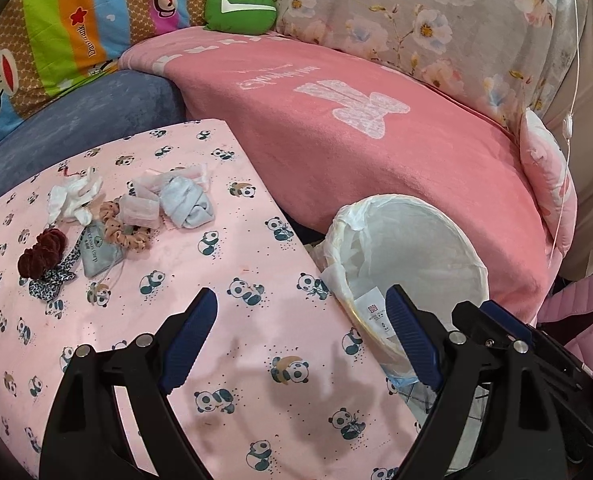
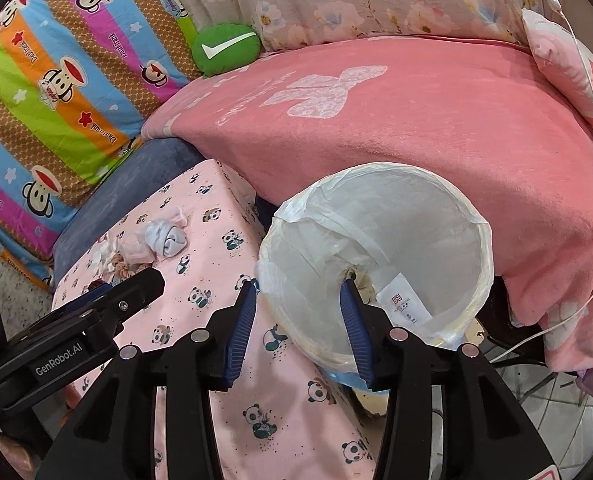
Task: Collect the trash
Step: 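Move both open tools back over the remaining items on the table, then grasp the dark red scrunchie with left tool while right grasps tan scrunchie, then carry both scrunchies to the wastebasket and open the left tool over it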
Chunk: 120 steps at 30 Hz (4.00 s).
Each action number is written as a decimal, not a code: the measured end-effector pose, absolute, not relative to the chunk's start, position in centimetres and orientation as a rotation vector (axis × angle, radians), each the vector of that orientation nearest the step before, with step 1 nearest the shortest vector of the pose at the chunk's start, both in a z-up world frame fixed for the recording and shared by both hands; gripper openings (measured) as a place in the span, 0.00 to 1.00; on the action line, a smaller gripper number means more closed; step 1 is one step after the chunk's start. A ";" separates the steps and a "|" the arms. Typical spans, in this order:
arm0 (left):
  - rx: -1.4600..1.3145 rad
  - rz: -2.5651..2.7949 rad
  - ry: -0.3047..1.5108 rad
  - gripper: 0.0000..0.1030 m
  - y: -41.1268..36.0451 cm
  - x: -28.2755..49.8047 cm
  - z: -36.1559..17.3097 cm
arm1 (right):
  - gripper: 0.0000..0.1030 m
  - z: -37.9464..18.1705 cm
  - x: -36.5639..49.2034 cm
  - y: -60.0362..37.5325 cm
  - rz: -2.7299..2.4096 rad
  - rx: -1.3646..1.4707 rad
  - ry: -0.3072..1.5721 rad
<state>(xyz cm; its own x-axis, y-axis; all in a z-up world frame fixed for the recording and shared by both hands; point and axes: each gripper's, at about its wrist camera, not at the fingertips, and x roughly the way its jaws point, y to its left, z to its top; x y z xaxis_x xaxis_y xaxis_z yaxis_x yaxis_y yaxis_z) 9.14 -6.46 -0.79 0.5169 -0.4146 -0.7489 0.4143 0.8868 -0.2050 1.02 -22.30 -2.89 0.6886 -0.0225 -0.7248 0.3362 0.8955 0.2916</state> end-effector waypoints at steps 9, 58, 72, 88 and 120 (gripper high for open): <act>-0.040 -0.426 0.903 0.80 -1.9 9.1 -1.3 | 0.48 -2.7 1.5 -18.5 -0.156 0.393 0.813; -0.291 -0.131 1.043 0.63 19.6 24.3 -9.0 | 0.51 -9.1 22.7 0.4 0.101 0.240 0.958; -0.287 -0.229 1.015 0.14 18.5 22.2 -7.5 | 0.16 -10.4 22.1 0.8 0.140 0.286 0.988; -0.218 -0.322 0.871 0.12 13.9 15.5 0.4 | 0.16 -4.1 12.3 -0.7 0.174 0.336 0.865; 0.011 -0.637 0.837 0.12 -6.5 8.1 3.5 | 0.16 -0.9 0.3 -19.8 -0.107 0.499 0.715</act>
<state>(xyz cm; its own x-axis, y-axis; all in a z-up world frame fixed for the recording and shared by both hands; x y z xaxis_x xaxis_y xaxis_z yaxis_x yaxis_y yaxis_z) 8.08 -6.50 3.54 0.4956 -0.5221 -0.6941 0.5302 0.8149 -0.2343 0.35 -19.77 -0.88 0.7549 0.0735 -0.6517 0.2607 0.8782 0.4010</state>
